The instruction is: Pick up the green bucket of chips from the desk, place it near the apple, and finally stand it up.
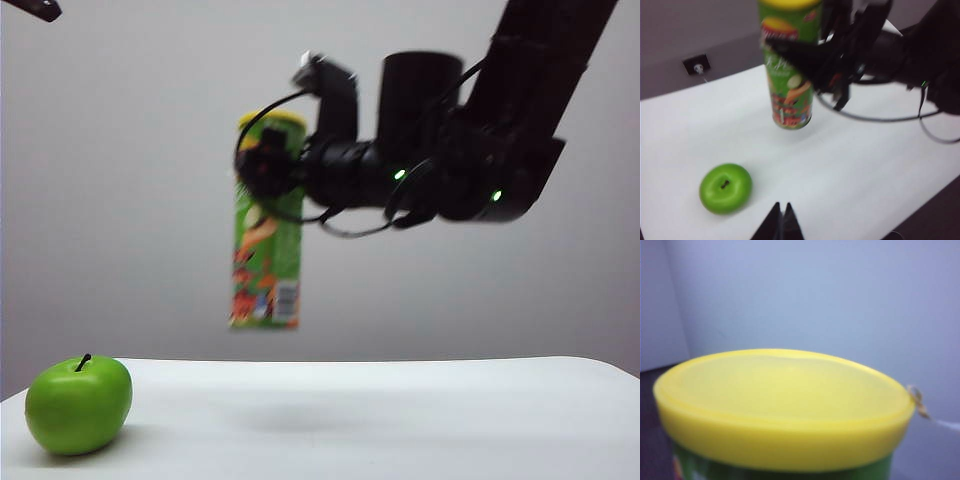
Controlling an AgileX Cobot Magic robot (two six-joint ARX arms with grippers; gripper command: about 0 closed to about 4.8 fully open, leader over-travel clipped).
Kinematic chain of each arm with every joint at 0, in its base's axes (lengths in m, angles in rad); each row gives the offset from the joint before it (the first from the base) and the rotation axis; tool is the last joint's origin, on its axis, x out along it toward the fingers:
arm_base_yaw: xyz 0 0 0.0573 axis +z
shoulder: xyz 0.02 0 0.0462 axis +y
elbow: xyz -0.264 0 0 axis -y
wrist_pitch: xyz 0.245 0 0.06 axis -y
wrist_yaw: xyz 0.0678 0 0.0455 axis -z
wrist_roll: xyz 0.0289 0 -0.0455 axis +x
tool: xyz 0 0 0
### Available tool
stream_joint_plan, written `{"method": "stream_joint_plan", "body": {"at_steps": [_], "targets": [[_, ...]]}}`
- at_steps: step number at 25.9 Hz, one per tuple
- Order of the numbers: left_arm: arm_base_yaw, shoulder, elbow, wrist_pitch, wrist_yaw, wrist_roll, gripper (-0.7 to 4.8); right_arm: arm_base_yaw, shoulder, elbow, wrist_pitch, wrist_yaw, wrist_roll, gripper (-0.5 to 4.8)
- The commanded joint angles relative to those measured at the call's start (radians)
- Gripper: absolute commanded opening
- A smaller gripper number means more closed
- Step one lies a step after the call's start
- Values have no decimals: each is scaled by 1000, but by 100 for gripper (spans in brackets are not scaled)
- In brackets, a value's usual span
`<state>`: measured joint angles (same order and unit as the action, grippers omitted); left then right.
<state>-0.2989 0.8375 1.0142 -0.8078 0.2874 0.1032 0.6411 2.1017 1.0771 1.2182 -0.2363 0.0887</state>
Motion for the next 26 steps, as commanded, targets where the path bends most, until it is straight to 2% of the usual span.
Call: {"method": "stream_joint_plan", "body": {"at_steps": [1,3,6,9,11,21,23,25,26], "targets": [[1,-64,-21,8,27,-60,-5,87,53,6,74,101,-156,281],[1,-93,-21,10,69,-84,-5,126,118,6,111,154,-167,281],[1,-110,-21,3,69,-94,-5,143,192,12,191,212,-143,281],[1,-119,-21,-10,69,-104,-5,150,227,27,191,264,-136,281],[1,-125,-21,-31,69,-104,-5,150,234,39,191,267,-84,281],[1,-127,-21,-22,69,-104,-5,170,235,43,179,260,-81,290],[1,-127,-21,-22,69,-103,-5,171,235,42,167,259,-74,348],[1,-127,-21,-22,69,-103,-5,170,235,38,167,260,-30,477],[1,-127,-21,-22,69,-103,-5,170,235,35,171,260,-28,479]]}}
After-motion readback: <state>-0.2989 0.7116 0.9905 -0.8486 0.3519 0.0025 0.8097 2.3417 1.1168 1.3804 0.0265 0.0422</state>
